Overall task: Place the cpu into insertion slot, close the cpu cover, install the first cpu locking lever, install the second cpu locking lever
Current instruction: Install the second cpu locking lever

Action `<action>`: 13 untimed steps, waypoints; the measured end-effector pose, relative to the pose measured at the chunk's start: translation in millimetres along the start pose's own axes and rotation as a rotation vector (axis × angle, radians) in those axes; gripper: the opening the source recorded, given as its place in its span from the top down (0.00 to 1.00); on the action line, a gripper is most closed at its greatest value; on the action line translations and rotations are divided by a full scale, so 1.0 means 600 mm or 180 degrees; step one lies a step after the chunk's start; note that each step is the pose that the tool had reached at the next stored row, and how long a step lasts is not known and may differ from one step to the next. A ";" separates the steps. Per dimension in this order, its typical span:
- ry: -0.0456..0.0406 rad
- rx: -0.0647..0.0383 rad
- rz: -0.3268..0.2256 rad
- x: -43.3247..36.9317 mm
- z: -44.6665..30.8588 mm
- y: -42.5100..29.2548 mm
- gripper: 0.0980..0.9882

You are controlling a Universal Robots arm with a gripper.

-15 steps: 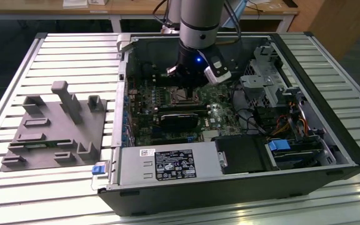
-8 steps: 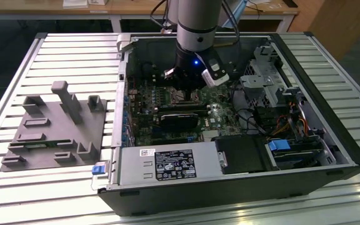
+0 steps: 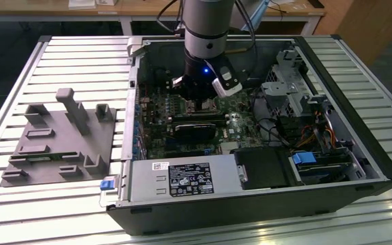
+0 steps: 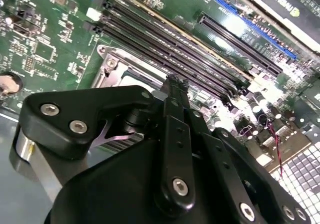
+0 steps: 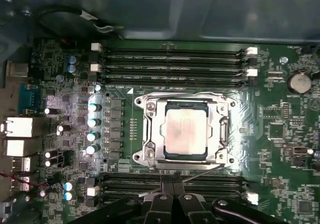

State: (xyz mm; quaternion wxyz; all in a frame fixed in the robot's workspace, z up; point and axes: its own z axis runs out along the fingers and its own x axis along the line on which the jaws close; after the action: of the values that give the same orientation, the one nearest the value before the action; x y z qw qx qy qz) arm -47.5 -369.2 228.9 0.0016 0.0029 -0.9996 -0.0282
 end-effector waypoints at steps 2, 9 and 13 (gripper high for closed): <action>0.0000 0.0000 0.0000 0.002 0.004 0.000 0.98; -0.0001 -0.0130 -0.0001 0.007 0.006 -0.012 0.98; -0.0001 -0.0206 -0.0001 0.014 0.006 -0.021 0.98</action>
State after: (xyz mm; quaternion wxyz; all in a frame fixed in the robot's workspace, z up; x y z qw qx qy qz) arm -55.7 -381.6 224.6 0.0015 0.0029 -0.9982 -0.0606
